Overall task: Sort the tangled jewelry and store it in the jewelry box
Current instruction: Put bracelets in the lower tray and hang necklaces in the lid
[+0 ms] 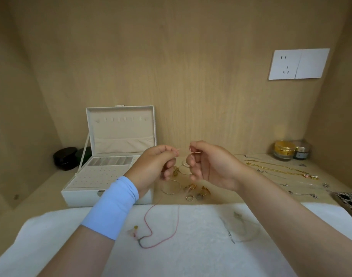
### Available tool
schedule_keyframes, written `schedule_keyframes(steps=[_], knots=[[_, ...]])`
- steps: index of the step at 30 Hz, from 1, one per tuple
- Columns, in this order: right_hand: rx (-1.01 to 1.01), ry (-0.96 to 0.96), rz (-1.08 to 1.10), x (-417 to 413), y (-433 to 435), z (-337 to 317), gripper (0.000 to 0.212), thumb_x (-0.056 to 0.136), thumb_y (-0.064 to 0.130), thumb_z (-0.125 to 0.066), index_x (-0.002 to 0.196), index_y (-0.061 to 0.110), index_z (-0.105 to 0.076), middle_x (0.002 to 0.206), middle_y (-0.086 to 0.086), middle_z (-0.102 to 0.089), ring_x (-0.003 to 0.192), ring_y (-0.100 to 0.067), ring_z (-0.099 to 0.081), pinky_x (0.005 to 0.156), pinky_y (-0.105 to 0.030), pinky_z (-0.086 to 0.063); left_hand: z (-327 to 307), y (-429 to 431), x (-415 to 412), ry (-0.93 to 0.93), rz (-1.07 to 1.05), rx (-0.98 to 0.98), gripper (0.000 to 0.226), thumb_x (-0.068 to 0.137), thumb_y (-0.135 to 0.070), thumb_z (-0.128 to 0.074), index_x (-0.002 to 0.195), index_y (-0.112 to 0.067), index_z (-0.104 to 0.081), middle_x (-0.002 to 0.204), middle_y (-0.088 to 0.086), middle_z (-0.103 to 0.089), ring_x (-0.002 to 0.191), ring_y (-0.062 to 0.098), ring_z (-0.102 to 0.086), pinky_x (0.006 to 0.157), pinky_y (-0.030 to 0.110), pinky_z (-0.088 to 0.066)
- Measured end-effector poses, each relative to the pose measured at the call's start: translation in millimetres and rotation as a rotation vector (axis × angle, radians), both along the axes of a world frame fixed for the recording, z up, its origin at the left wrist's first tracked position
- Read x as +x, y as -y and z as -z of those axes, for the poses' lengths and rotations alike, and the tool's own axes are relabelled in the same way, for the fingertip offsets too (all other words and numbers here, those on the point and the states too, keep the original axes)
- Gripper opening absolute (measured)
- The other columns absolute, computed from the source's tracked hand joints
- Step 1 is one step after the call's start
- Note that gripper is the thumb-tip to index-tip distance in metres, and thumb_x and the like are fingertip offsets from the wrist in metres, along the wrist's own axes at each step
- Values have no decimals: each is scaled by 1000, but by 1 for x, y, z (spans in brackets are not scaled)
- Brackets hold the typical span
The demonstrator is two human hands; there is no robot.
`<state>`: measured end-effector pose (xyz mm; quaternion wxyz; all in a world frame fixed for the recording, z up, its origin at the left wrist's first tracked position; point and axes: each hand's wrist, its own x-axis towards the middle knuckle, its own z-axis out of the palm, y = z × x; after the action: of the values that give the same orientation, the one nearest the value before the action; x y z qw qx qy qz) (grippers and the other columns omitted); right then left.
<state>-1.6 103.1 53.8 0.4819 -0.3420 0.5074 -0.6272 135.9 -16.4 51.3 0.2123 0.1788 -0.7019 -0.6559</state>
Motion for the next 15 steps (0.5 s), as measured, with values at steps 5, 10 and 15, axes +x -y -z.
schedule_keyframes(steps=[5,10,15], knots=[[88,-446,-87,5,18,-24,4,96,23,-66,93,22,-67,60,7,-36,52,-10,-23,52,-28,-16,-35,32,35,-28,140,267,18,77,-16,-31,61,-18,-40,57,-3,-20,50,14,-11,47,24,-14],[78,-573,-61,13,47,-47,9,95,22,-67,91,21,-76,62,4,-36,50,-11,-27,49,-25,-23,-55,73,69,-379,77,519,10,72,-20,-39,63,-19,-41,54,-6,-26,44,10,-22,46,23,-19],[-62,-446,-41,22,85,-75,17,101,24,-57,98,17,-72,64,4,-38,50,-10,-26,47,-23,-21,-74,101,87,-617,-60,538,8,81,-19,-49,73,-16,-51,67,-3,-51,56,13,-50,54,23,-49]])
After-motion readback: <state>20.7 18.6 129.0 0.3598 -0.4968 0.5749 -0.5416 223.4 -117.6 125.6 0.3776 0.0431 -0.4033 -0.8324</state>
